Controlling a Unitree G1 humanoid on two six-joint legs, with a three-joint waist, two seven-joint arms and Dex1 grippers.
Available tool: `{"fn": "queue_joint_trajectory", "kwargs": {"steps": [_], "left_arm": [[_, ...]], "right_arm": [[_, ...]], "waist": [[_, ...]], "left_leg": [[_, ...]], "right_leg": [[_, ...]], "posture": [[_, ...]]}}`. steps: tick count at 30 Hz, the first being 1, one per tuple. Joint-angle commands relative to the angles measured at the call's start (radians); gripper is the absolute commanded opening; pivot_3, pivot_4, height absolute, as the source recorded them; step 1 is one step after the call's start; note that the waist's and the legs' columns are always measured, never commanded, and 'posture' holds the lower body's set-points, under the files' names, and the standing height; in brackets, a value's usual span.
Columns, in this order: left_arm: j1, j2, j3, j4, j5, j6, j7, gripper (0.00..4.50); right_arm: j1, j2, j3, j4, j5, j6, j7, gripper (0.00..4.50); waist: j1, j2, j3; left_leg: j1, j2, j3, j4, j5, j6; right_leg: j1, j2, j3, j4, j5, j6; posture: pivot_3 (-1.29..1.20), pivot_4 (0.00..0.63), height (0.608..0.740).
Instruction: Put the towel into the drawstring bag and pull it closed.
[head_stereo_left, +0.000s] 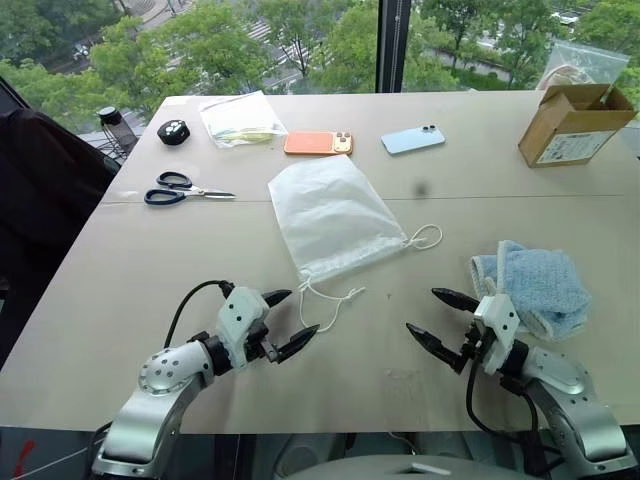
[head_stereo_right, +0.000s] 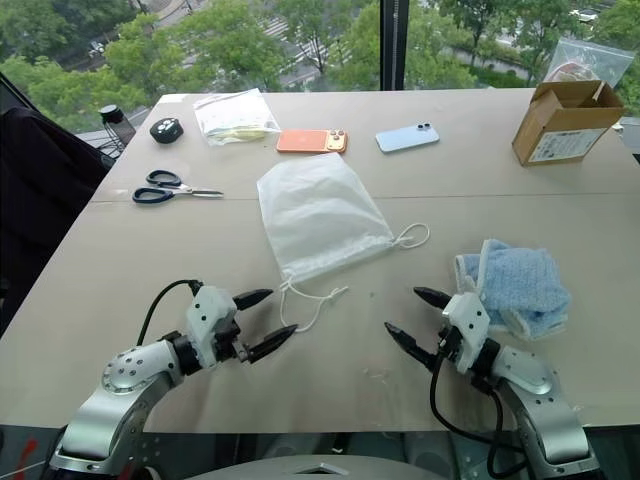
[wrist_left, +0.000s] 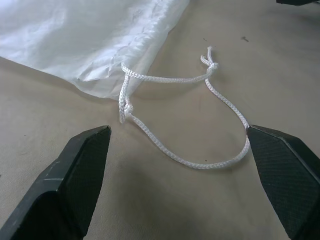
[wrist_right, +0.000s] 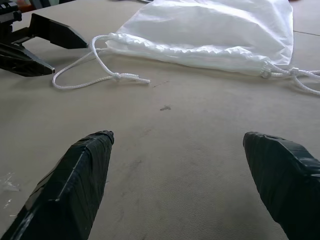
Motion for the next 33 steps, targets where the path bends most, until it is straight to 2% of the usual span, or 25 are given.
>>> {"fn": "queue_joint_trajectory", "kwargs": {"steps": [1, 16, 23, 28, 33], "left_arm": [[-0.001, 0.023, 0.032, -0.012, -0.025, -0.014, -0.035, 4.5], [0.011, 0.03, 0.094, -0.041, -0.061, -0.043, -0.052, 4.5], [-0.096, 0.002, 0.073, 0.061, 0.206, -0.311, 0.098, 4.5], [-0.207, -0.073, 0.008, 0.063, 0.327, -0.399, 0.198, 4.5], [-0.278, -0.081, -0.091, 0.098, 0.497, -0.408, 0.255, 4.5]], "right_arm": [[0.029, -0.009, -0.03, -0.054, 0.028, -0.008, -0.001, 4.44], [0.063, -0.028, -0.04, -0.116, 0.064, 0.036, 0.003, 4.44], [0.052, -0.022, -0.029, -0.145, 0.067, 0.061, -0.007, 4.44], [0.054, -0.022, -0.025, -0.184, 0.077, 0.086, -0.016, 4.44], [0.047, -0.026, -0.032, -0.275, 0.098, 0.137, -0.047, 4.44]], "waist": [[0.001, 0.0, 0.0], [0.001, -0.001, 0.001], [0.003, -0.003, 0.003], [0.004, -0.003, 0.003], [-0.001, -0.003, 0.003]], "left_leg": [[0.0, 0.0, 0.0, 0.0, 0.0, 0.0], [0.001, 0.005, 0.003, 0.0, -0.002, -0.001], [0.002, 0.007, 0.005, 0.0, -0.003, -0.001], [0.001, 0.008, 0.008, 0.0, -0.003, 0.0], [0.001, 0.01, 0.011, 0.0, -0.001, -0.004]], "right_leg": [[0.0, 0.0, 0.0, 0.0, 0.0, 0.0], [0.0, 0.003, 0.0, -0.003, 0.001, -0.002], [0.0, 0.003, 0.0, -0.003, 0.003, -0.004], [0.0, 0.003, 0.0, -0.007, 0.007, -0.001], [0.0, 0.003, 0.0, -0.009, 0.008, 0.0]], "posture": [[0.0, 0.15, 0.736], [0.0, 0.15, 0.736], [0.0, 0.15, 0.736], [0.0, 0.15, 0.736], [0.0, 0.15, 0.736]]}}
